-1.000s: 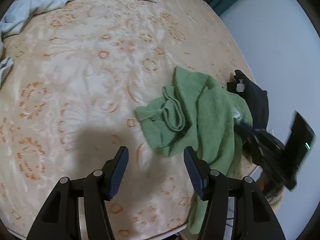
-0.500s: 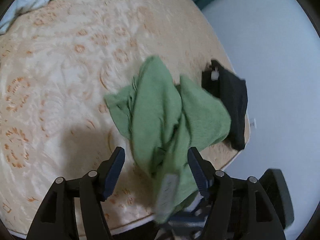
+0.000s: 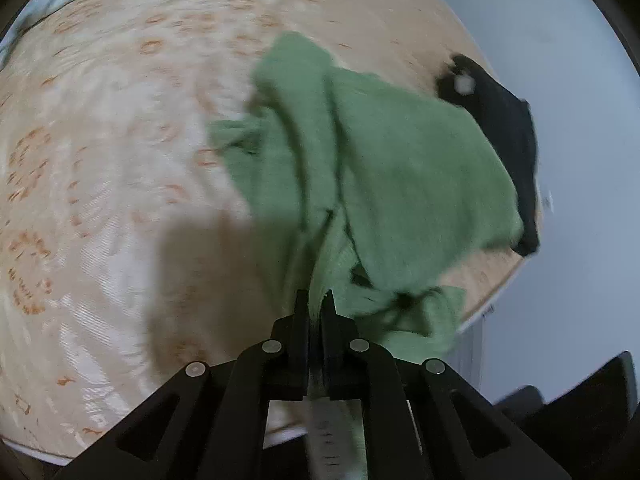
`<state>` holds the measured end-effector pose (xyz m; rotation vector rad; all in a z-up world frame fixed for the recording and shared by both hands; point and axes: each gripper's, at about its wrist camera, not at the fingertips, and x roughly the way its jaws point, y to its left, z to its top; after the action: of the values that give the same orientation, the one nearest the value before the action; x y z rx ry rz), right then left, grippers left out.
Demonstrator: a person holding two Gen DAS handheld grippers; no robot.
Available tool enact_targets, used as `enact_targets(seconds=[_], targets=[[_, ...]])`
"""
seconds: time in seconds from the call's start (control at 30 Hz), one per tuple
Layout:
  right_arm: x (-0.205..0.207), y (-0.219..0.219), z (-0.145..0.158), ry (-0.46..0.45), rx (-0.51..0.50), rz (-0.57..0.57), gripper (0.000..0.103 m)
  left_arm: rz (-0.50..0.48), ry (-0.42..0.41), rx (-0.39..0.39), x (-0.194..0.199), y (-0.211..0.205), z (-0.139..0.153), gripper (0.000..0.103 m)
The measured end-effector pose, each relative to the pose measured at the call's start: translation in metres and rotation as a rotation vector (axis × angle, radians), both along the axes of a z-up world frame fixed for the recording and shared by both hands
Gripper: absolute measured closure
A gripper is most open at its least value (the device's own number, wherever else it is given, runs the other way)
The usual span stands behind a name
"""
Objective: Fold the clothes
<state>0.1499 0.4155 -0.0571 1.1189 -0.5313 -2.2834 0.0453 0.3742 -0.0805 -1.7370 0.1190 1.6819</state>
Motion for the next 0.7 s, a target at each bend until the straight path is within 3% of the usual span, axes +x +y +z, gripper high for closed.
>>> enact_targets(seconds=[0.13,0.23,0.33,0.37,0.47,0.6,0.7], targets=[[-0.002,0.004,0.010,0.026,0.018,-0.027,0.097,0.108,0.031,0.104,-0.021,-0.034,0.030,0.099],[-0.014,0.001,0.036,0.103,0.063,-0.039,0.097,0.207,0.119,0.224,-0.035,-0.069,0.088,0.100],[-0.026,0.001,0.093,0.272,0.066,-0.057,0.097,0.332,0.259,0.310,-0.039,-0.115,0.162,0.100],[-0.029,0.003,0.117,0.338,0.049,-0.059,0.102,0.383,0.319,0.330,-0.038,-0.132,0.189,0.100],[-0.030,0.006,0.174,0.495,-0.008,-0.056,0.102,0.499,0.464,0.391,-0.028,-0.176,0.261,0.100],[-0.035,-0.009,0.229,0.627,0.009,-0.021,0.102,0.600,0.632,0.320,-0.005,-0.205,0.326,0.100],[-0.051,-0.031,0.226,0.600,0.021,0.014,0.095,0.632,0.707,0.290,0.004,-0.225,0.348,0.100]])
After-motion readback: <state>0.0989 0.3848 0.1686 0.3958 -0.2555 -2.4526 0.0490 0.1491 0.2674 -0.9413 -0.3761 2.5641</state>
